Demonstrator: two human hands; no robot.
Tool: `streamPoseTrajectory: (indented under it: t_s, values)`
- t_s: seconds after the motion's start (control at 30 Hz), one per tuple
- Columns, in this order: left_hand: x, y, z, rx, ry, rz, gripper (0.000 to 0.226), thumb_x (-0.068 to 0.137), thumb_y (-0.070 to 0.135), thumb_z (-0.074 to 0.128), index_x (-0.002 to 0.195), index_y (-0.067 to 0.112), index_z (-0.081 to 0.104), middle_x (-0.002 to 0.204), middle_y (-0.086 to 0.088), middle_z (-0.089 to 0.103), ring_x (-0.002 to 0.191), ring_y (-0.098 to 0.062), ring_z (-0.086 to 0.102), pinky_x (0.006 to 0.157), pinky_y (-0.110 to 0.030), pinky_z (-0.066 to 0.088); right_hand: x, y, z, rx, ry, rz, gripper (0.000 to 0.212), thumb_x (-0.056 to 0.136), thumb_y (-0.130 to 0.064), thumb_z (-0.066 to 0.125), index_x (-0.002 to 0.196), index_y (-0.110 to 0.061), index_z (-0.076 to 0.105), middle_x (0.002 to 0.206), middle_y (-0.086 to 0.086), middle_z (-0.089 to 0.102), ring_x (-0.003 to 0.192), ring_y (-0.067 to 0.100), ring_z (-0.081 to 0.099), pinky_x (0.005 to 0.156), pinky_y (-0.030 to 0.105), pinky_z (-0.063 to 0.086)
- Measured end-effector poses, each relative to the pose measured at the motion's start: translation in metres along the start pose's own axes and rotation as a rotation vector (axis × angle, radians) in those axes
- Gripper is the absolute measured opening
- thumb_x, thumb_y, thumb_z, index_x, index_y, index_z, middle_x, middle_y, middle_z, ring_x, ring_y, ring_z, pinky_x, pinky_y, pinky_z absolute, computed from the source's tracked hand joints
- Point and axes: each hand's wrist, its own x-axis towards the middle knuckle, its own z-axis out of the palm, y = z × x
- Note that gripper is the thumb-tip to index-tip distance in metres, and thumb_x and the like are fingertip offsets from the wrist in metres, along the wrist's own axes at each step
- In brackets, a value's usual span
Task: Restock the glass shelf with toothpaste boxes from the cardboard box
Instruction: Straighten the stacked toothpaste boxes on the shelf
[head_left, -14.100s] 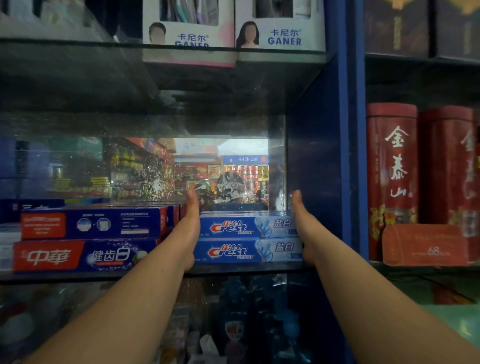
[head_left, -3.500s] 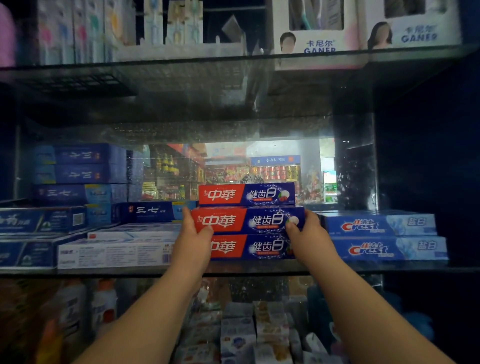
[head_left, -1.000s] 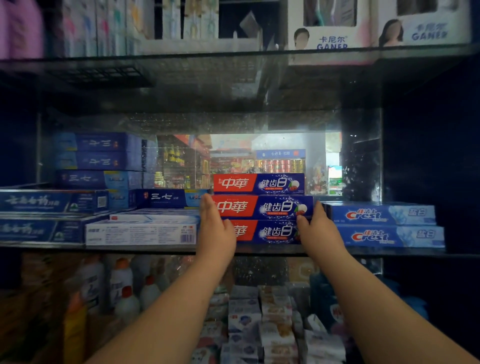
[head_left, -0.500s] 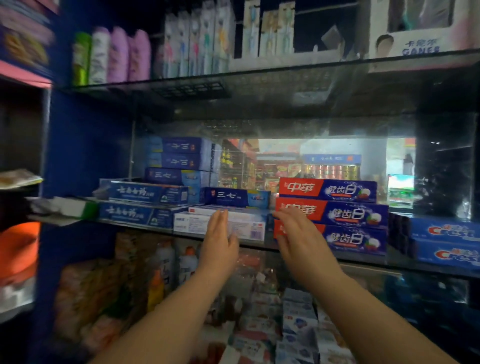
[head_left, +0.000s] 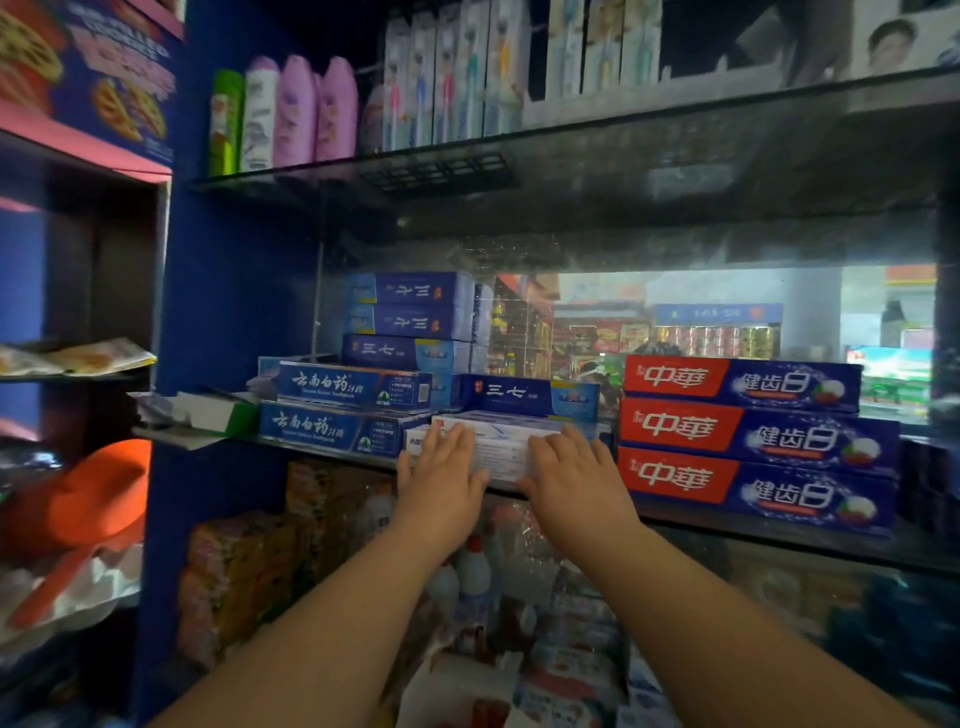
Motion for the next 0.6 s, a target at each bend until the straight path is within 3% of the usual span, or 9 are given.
streamPoseTrajectory:
  t_s: [0.07, 0.17, 0.33, 0.4, 0.53, 0.6]
  values:
    - [-0.006, -0.004, 0.005, 0.023, 0.060, 0.028, 0.057, 0.100, 0.040, 0.030, 0.152, 0.023, 0.011, 0.160, 0.007, 0.006, 0.148, -0.015, -0.004, 0.120, -0.049, 0.002, -0.003, 0.002, -0.003, 0.018, 0.050, -0.004, 0.038, 0.099, -0.038, 0.035, 0.131, -0.019, 0.044, 0.138, 0.004, 0.044, 0.140, 0.025, 0.025, 0.114, 0.045, 0.017]
    - [-0.015, -0.008, 0.012, 0.051, 0.176, 0.060, 0.056, 0.099, 0.041, 0.032, 0.150, 0.023, 0.016, 0.156, 0.006, 0.013, 0.147, -0.014, 0.005, 0.119, -0.048, 0.004, 0.004, 0.003, -0.012, 0.041, 0.076, 0.002, 0.030, 0.099, -0.035, 0.037, 0.123, -0.021, 0.049, 0.138, 0.004, 0.044, 0.143, 0.025, 0.021, 0.116, 0.050, 0.013]
    - [-0.022, -0.012, 0.020, 0.112, 0.191, 0.074, 0.063, 0.099, 0.043, 0.029, 0.152, 0.021, 0.003, 0.158, 0.003, 0.002, 0.148, -0.015, -0.005, 0.118, -0.050, -0.001, 0.020, -0.001, -0.026, 0.051, -0.052, 0.105, 0.054, 0.096, -0.054, 0.036, 0.139, -0.022, 0.032, 0.133, 0.008, 0.052, 0.125, 0.028, 0.046, 0.108, 0.050, 0.026]
    - [-0.023, -0.014, 0.024, 0.127, 0.198, 0.082, 0.064, 0.100, 0.043, 0.030, 0.152, 0.020, 0.002, 0.159, 0.002, 0.000, 0.148, -0.016, -0.007, 0.118, -0.050, -0.003, 0.027, -0.001, -0.028, 0.001, -0.100, 0.117, 0.056, 0.095, -0.056, 0.033, 0.139, -0.021, 0.035, 0.133, 0.010, 0.050, 0.121, 0.028, 0.049, 0.105, 0.049, 0.031]
    - [-0.030, -0.026, 0.032, 0.127, 0.238, 0.144, 0.062, 0.089, 0.042, 0.045, 0.143, 0.016, 0.031, 0.147, -0.003, 0.030, 0.139, -0.020, 0.020, 0.108, -0.057, 0.022, 0.037, -0.003, -0.043, -0.024, -0.230, 0.100, 0.057, 0.091, -0.058, 0.042, 0.132, -0.018, 0.041, 0.131, 0.011, 0.048, 0.118, 0.029, 0.049, 0.098, 0.047, 0.036]
    - [-0.033, -0.033, 0.037, 0.130, 0.252, 0.160, 0.055, 0.087, 0.043, 0.040, 0.136, 0.019, 0.038, 0.140, -0.001, 0.034, 0.132, -0.018, 0.029, 0.104, -0.056, 0.024, 0.038, -0.006, -0.050, -0.039, -0.286, 0.062, 0.053, 0.089, -0.053, 0.051, 0.128, -0.019, 0.038, 0.124, 0.010, 0.055, 0.110, 0.030, 0.055, 0.093, 0.046, 0.041]
